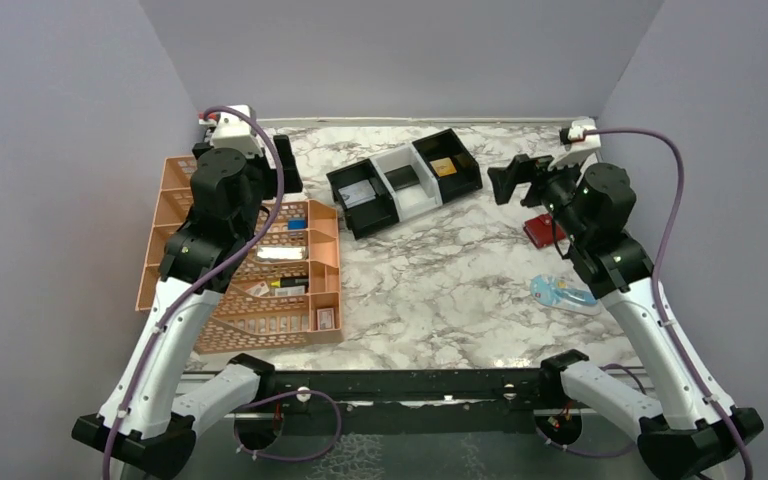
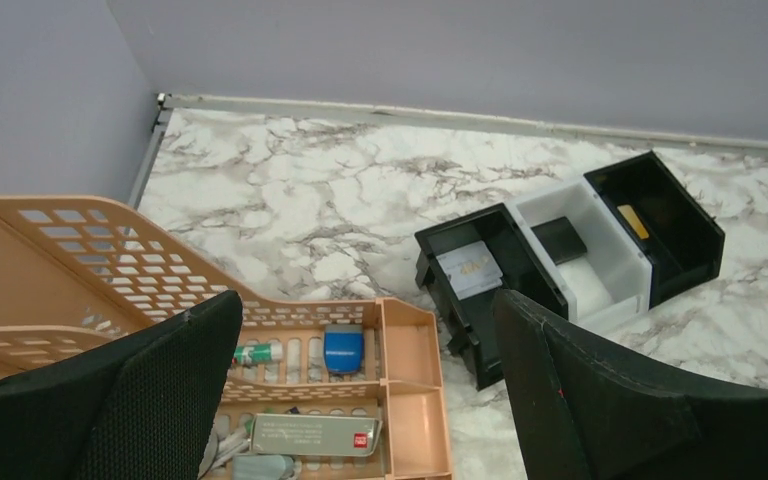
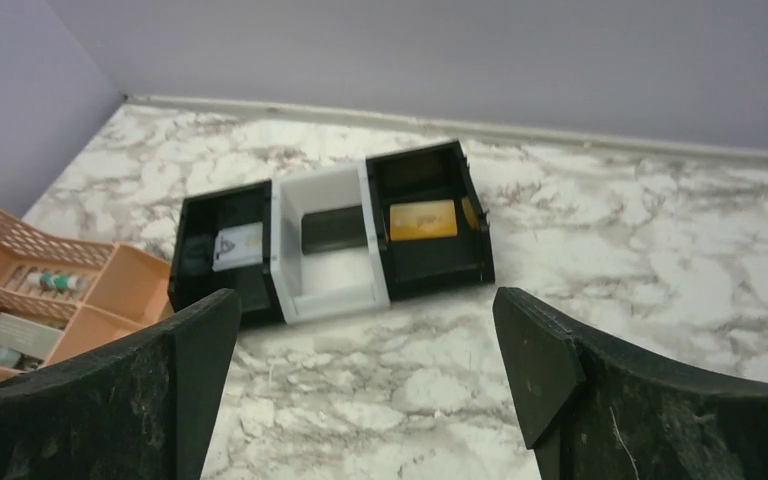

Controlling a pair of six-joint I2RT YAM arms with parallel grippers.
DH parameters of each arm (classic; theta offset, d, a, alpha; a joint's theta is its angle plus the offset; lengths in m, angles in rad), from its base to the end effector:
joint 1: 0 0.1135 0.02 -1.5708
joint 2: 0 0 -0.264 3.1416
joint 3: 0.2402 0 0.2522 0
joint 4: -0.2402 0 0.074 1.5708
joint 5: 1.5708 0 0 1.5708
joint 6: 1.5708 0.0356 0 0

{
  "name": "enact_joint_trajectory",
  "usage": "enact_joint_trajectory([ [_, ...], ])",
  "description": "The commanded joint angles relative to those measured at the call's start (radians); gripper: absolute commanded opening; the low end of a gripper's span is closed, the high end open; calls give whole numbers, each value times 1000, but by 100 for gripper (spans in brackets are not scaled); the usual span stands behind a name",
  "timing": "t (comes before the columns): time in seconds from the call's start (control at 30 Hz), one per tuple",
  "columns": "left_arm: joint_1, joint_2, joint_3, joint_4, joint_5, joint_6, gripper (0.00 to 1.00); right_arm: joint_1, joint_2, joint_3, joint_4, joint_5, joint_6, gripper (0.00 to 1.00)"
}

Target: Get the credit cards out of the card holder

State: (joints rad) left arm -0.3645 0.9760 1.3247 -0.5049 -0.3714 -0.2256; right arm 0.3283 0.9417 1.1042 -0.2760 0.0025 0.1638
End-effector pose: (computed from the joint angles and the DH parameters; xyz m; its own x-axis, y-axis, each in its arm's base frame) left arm 0.1799 -0.0548 0.4556 -0.1410 -0.1693 -0.9754 -0.0352 0.9855 -0.1659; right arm 0.1946 0.0662 0.4134 -0.1580 0.1185 -0.9803 -0.2983 0.9407 0.1617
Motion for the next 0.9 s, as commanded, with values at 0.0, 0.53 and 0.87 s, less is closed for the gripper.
enact_joint_trajectory([
  [0.0,22,-19,-91,113,79,-16,99,-32,-46,-118,70,-50,63,100],
  [0.53,-98,54,-371,363,622,-200,99,-87,-91,-386,178,-264,176,99],
  [0.87,-490,263,-412,300,507,-242,98,-92,-93,-495,219,-288,327,99],
])
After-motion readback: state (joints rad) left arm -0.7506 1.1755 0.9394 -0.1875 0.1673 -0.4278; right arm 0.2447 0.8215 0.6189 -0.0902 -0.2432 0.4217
